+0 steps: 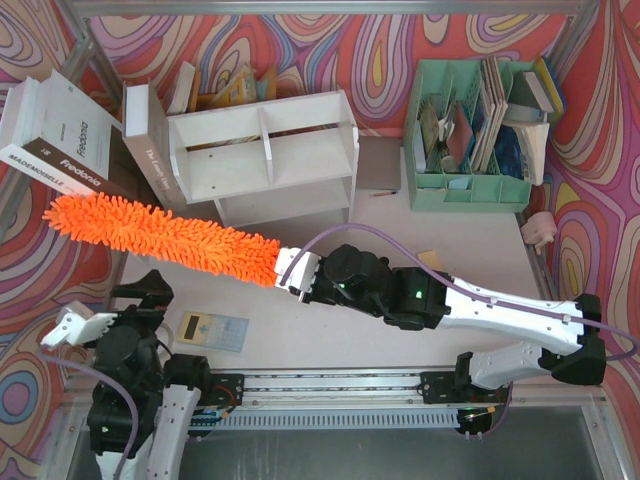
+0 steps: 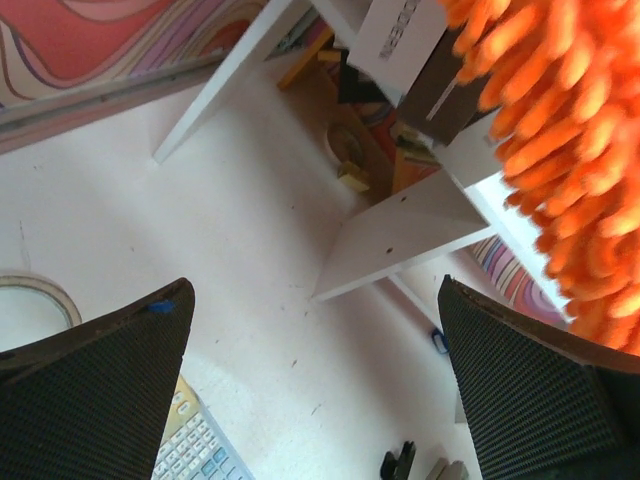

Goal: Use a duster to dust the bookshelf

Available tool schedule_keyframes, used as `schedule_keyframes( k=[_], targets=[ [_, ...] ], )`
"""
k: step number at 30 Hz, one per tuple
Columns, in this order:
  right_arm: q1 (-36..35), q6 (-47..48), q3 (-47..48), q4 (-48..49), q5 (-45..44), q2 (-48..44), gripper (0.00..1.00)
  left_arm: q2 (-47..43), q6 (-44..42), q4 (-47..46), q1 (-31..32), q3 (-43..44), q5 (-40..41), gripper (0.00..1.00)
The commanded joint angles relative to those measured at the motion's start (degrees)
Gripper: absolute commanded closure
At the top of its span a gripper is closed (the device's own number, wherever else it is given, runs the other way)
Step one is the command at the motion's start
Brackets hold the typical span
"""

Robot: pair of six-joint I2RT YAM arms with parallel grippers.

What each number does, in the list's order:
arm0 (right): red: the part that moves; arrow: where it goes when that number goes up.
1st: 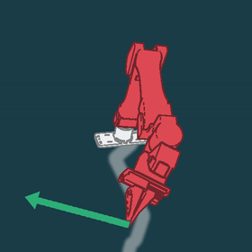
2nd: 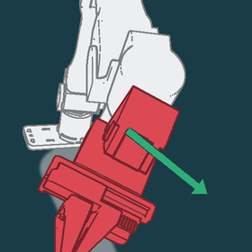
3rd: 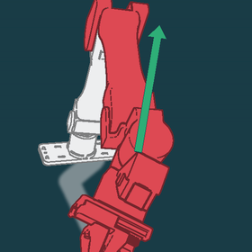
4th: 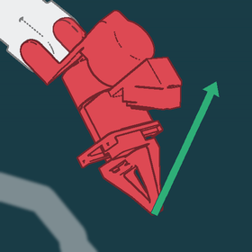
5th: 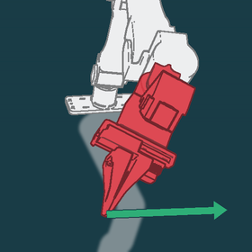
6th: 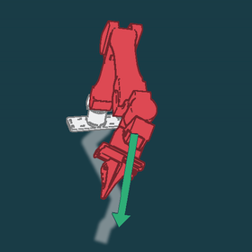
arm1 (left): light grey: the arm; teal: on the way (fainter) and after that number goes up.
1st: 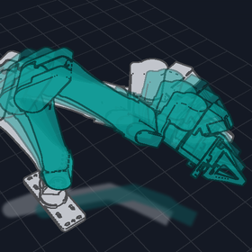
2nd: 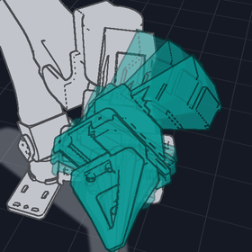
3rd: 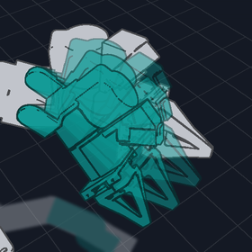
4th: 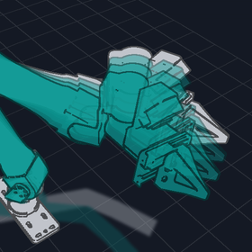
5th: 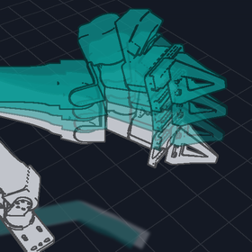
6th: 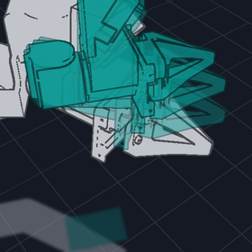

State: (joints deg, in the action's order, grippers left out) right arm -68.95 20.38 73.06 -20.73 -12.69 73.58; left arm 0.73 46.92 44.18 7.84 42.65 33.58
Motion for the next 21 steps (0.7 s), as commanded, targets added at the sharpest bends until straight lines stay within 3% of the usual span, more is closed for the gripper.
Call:
schedule_keyframes(
  k=[1, 7, 12, 21],
  targets=[
    [0.3, 2.8, 1.4, 7.1, -4.2, -2.3, 1.0, -0.4, -1.4, -1.9, -0.2, -4.4, -4.4, 0.01],
    [0.3, 7.6, 3.1, 10.7, -10.0, -0.3, 1.0, -0.4, -3.3, -8.6, -0.2, -11.7, -11.8, 0.01],
    [0.2, 15.7, -4.1, 22.8, -8.4, -3.0, 1.0, -0.5, -4.0, -11.4, -0.2, -15.3, -14.4, 0.01],
    [0.2, 28.8, -8.0, 32.6, -8.2, -4.0, 1.0, -0.3, -5.1, -17.6, -0.2, -21.4, -19.5, 0.01]
  ],
)
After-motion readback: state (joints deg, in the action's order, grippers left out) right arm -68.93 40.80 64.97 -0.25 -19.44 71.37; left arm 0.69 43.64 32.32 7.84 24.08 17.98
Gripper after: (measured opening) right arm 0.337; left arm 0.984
